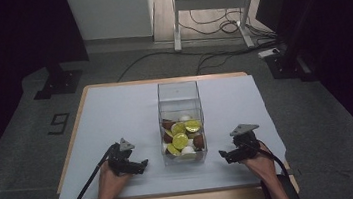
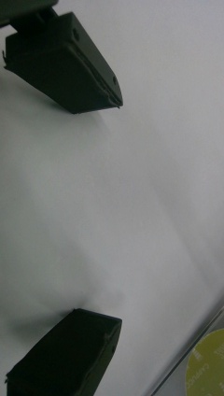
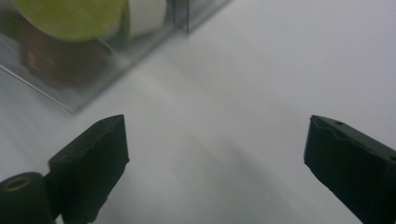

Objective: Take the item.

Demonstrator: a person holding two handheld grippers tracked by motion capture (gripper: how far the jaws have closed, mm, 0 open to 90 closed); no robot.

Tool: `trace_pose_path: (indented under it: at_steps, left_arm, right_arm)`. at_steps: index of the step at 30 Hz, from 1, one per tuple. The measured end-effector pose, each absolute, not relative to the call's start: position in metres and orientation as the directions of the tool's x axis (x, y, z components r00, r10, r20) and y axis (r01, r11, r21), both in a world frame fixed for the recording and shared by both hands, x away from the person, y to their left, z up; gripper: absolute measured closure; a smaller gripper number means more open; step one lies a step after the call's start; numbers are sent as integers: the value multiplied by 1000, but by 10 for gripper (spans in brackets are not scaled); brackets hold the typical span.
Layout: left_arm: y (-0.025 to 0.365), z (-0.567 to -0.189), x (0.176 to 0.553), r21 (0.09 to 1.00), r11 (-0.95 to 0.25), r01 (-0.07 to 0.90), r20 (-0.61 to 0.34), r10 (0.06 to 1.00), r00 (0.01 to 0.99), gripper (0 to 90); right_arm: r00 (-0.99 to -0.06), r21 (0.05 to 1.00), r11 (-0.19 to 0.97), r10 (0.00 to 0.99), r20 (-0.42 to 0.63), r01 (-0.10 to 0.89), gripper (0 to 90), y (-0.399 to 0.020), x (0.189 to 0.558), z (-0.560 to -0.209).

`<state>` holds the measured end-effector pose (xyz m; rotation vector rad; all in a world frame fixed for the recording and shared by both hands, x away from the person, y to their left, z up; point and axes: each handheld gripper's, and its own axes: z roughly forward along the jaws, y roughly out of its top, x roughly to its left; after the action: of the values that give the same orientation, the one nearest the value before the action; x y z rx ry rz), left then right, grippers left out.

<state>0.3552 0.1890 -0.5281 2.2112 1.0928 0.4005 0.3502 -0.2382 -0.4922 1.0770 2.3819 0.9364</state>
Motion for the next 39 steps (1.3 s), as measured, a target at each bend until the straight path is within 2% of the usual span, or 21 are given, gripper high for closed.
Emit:
trace_pose_path:
  at_steps: [6,12,26,39]
  left_arm:
    - [189,-528,355,657,-456,601,-7,793,609,0]
    - [189,-528,355,656,-456,601,-7,793,610,0]
    - [189,-528,355,656,-456,601,-7,793,610,0]
    - [189,-528,355,656,-457,601,-8,792,611,0]
  right_arm:
    - [-652,733,479,756,-65,483,85,-235,347,-481]
    - [-676,733,473,737,-24,489,75,-231,345,-472]
    - [-690,742,470,723,-14,478,107,-217,346,-450]
    - [-746,737,495,665,18,459,78,-198,351,-439]
